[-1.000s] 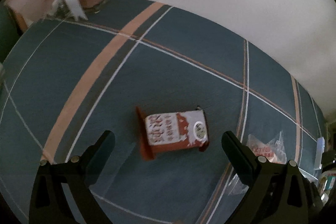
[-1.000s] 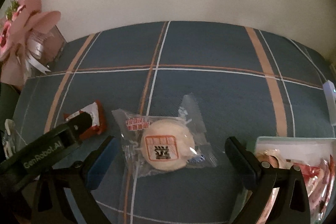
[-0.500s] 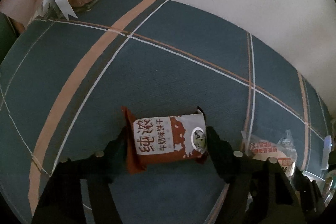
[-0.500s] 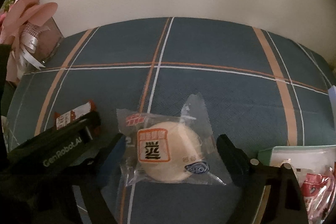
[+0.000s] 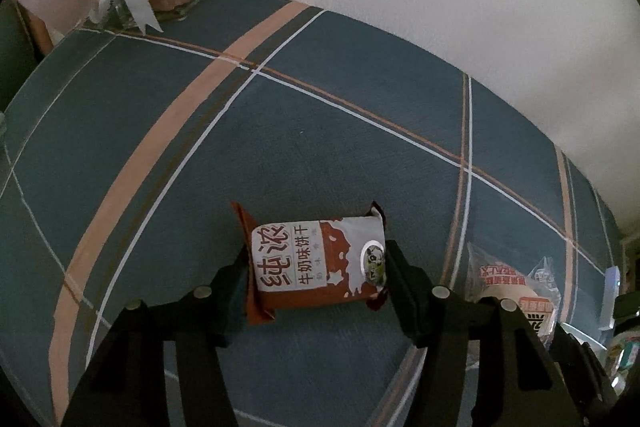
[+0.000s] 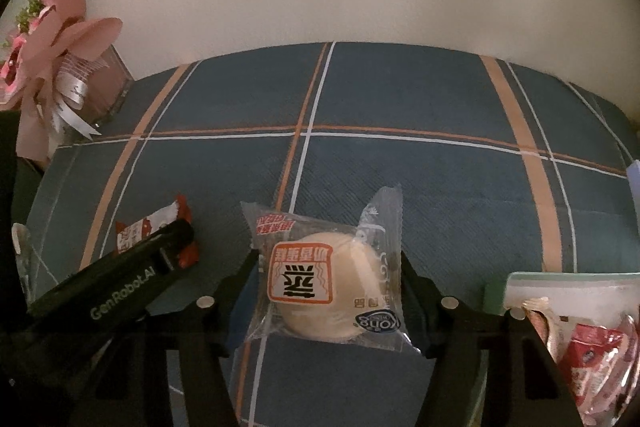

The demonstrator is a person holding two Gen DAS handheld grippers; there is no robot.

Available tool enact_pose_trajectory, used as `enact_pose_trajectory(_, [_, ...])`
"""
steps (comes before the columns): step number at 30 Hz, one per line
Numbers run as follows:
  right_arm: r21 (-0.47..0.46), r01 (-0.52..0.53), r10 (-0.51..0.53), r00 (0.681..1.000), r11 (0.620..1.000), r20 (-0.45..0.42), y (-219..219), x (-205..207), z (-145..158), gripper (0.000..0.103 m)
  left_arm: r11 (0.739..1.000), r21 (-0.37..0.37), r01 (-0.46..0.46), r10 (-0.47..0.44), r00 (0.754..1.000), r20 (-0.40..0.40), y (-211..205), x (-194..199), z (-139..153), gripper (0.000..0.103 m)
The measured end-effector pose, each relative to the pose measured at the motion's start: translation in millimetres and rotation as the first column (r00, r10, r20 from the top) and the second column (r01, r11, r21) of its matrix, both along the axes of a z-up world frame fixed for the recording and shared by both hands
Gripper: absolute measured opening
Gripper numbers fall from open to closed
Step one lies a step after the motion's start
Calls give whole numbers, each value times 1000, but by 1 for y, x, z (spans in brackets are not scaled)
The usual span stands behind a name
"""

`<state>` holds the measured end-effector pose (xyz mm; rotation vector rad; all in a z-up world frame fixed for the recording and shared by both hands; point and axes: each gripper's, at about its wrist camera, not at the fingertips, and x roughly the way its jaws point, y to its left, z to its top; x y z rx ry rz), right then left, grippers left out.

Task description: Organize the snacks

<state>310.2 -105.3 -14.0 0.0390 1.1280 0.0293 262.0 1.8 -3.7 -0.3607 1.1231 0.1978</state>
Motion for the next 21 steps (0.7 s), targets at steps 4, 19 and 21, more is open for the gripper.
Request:
enact_pose_trajectory(4, [0, 7, -7, 1000, 1000, -6, -2, -7, 12, 65, 1000, -11, -9, 9, 1000, -8, -1, -8, 11, 62])
enact_pose_trajectory(19, [-18, 80, -81, 996, 997, -45, -30, -63, 69, 65, 998, -58, -38, 39, 999, 17, -27, -68, 70, 62])
enact_pose_trajectory(21, [-20, 81, -82, 996, 997, -39, -31, -71, 77, 65, 998, -60, -25, 27, 999, 32, -32, -77, 77, 62])
